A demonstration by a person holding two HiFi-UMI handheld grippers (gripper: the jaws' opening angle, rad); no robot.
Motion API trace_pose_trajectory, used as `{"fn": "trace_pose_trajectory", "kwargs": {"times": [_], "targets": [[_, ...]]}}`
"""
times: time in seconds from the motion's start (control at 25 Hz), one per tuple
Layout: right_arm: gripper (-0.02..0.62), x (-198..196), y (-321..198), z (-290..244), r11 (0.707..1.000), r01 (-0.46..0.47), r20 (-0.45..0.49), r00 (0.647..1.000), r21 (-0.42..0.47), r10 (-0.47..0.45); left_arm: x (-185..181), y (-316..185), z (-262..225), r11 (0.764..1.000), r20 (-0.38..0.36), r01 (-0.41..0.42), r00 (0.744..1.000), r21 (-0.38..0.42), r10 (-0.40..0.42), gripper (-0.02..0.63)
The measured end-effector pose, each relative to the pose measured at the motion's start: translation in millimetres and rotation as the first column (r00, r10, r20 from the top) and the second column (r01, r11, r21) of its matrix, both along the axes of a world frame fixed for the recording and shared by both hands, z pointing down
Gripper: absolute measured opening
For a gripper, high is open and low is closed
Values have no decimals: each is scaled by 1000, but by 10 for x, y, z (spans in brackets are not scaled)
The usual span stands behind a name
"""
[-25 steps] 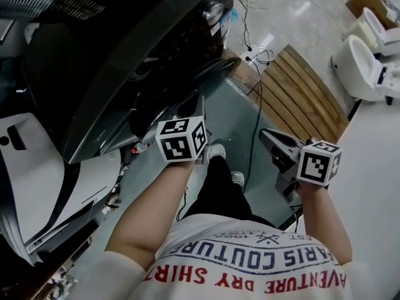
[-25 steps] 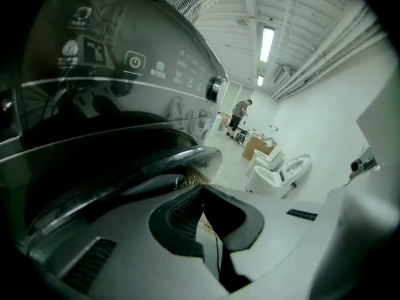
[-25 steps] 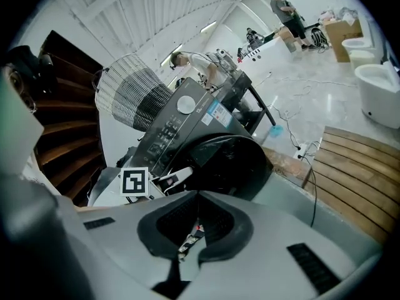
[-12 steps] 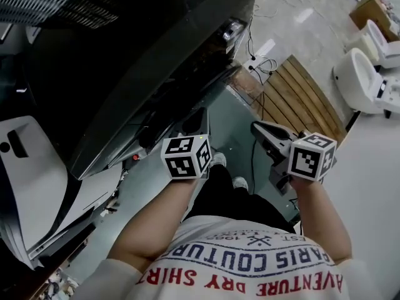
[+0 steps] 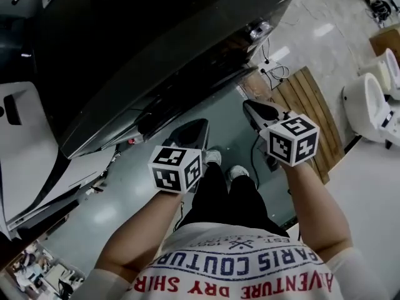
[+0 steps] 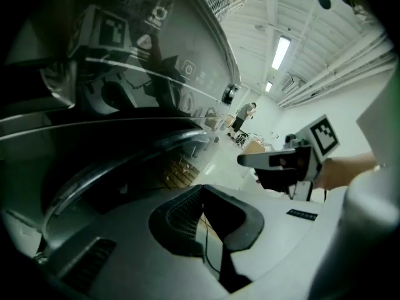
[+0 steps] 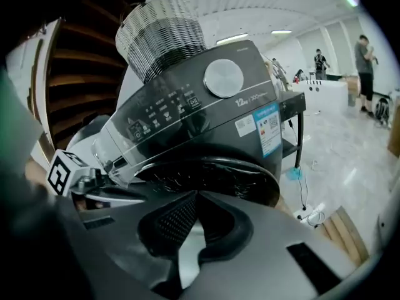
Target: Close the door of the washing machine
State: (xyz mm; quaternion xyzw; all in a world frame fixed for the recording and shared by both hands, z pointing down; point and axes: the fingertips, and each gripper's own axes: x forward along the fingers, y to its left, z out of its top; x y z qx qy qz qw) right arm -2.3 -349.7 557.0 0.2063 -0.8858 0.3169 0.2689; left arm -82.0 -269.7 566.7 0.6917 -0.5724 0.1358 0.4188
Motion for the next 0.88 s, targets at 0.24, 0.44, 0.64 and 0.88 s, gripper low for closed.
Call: {"fn": "trace_pose_trajectory", "kwargs": {"times": [0.24,0.44,0.64,0.88], "targets": [[21,-195,-142,153,991,75,-21,997,109,-73,-412,1130,264,960,-78,248,963,-134,-259,26],[21,-416,-216,171,984,94,4,995,149,-96,-765,1564,-13,905,-118,416,898,-85,-424,26],[21,-505,-244,187,978,92,15,995,187,-96,-872,1544,-282,857,-142,515,848,-5,-510,26],[21,-511,-258,183,973,29,35,999,230,-38,-885,1558,-440,839,-153,543,834,47,-531,26]]}}
